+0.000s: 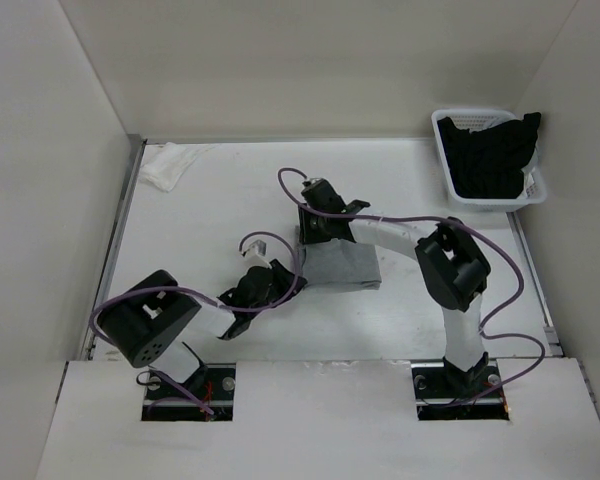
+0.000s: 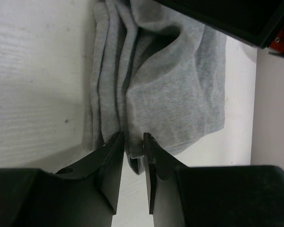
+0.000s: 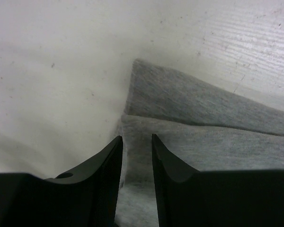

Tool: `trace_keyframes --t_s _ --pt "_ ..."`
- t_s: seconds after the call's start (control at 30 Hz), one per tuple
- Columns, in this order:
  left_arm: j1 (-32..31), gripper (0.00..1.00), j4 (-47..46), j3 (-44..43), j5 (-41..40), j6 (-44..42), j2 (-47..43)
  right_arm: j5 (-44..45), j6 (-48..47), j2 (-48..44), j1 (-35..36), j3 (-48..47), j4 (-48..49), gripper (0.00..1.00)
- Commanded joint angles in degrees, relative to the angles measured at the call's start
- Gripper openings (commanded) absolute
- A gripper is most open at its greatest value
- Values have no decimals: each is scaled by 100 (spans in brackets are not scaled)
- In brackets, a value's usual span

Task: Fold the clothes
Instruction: Fold the tank top

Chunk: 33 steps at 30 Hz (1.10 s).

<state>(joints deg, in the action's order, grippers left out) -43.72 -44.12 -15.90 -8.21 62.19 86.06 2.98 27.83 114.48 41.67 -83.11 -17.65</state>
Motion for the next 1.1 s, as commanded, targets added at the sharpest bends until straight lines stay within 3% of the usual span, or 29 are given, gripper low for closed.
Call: trace_keyframes --t_s 0.0,0.2,0.47,0.63,0.83,1.07 --pt "-105 22 -930 358 -207 372 174 -26 -147 75 -23 -320 -151 36" --pt "-62 22 -2240 939 -331 566 324 -26 -243 250 3 -521 -221 37" --pt "-35 22 -2285 984 -243 557 306 440 -384 452 109 -908 -572 33" --pt "97 21 -2356 1098 -146 566 184 475 -454 663 196 -1137 -863 26" --pt "509 20 -1909 1379 -216 382 -878 624 -498 681 311 -1216 -907 30" --pt "1125 22 120 1265 -207 -101 -3022 809 -586 734 408 -1313 -986 32"
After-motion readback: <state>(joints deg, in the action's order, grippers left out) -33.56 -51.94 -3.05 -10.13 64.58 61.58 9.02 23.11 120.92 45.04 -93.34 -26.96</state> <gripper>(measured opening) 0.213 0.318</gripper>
